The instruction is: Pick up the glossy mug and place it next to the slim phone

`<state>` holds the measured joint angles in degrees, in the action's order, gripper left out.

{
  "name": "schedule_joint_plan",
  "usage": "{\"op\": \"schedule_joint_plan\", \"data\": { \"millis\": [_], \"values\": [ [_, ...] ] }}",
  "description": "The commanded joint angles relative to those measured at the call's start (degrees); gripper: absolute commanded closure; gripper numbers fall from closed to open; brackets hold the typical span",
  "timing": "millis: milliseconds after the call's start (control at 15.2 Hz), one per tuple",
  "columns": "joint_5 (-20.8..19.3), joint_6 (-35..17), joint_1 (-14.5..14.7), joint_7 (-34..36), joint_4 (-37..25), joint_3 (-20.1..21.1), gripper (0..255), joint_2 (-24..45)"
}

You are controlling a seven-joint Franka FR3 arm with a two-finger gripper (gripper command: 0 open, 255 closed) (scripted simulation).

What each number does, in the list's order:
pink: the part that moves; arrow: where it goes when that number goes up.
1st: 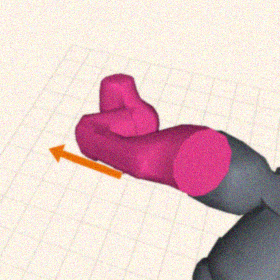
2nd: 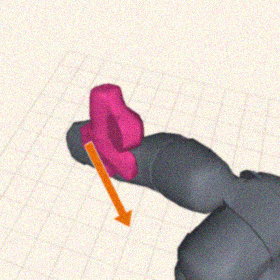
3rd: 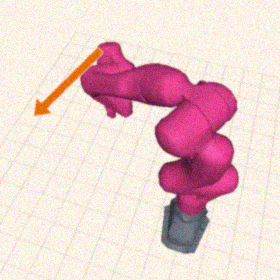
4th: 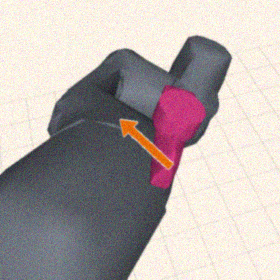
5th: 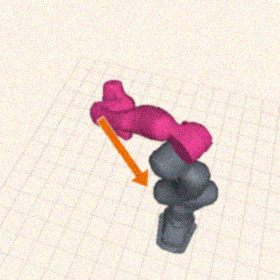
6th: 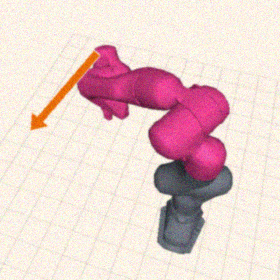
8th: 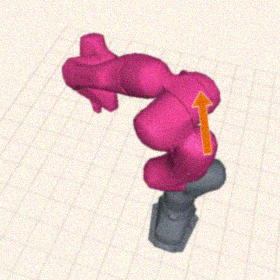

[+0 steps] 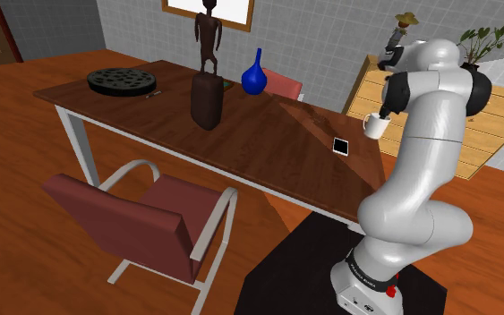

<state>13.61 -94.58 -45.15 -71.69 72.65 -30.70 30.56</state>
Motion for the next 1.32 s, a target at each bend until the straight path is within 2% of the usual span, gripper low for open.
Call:
{"op": "schedule_joint_plan", "data": {
  "millis": [0, 1254],
  "values": [
    [0.05, -1.61, 0.27, -0.06, 1.57, 0.06, 255, 0.04],
    [1.74, -14.55, 1.12, -1.27, 12.24, 1.13, 255, 2.8]
  ]
}}
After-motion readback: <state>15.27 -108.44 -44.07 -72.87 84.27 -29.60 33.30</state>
